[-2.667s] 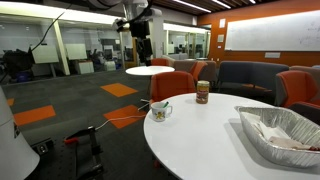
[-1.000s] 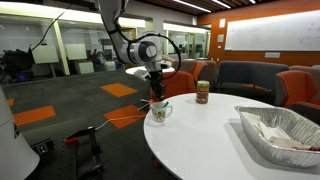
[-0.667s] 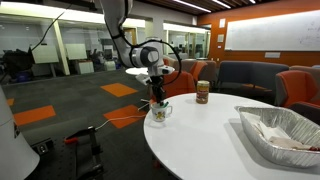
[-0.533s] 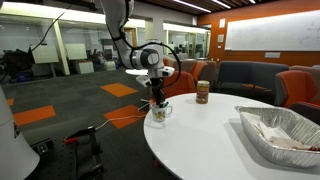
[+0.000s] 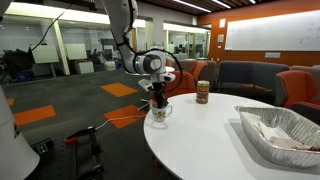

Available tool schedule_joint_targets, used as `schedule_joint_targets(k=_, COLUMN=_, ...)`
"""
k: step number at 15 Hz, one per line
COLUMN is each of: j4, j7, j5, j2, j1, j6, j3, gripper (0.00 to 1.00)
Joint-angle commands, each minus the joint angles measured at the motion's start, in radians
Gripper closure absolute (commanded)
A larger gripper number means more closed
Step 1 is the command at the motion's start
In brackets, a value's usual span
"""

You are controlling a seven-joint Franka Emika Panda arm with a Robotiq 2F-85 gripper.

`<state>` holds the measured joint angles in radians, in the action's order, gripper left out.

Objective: Remove the marker from the cup and put it on the table

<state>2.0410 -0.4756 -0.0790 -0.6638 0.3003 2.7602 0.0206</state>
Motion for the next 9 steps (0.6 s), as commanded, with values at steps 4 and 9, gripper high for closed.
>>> schedule_joint_targets(k=4, j4=-0.041, j7=0.018, j5=0.017, j2=-0.017, j1=0.025, j6=-0.029, j3=0.025, gripper=1.00)
schedule_joint_targets(k=9, j4=-0.008, j7=0.039, j5=0.043, j2=0.048, j1=-0.001, j6=-0.060, j3=-0.005, gripper=0.97)
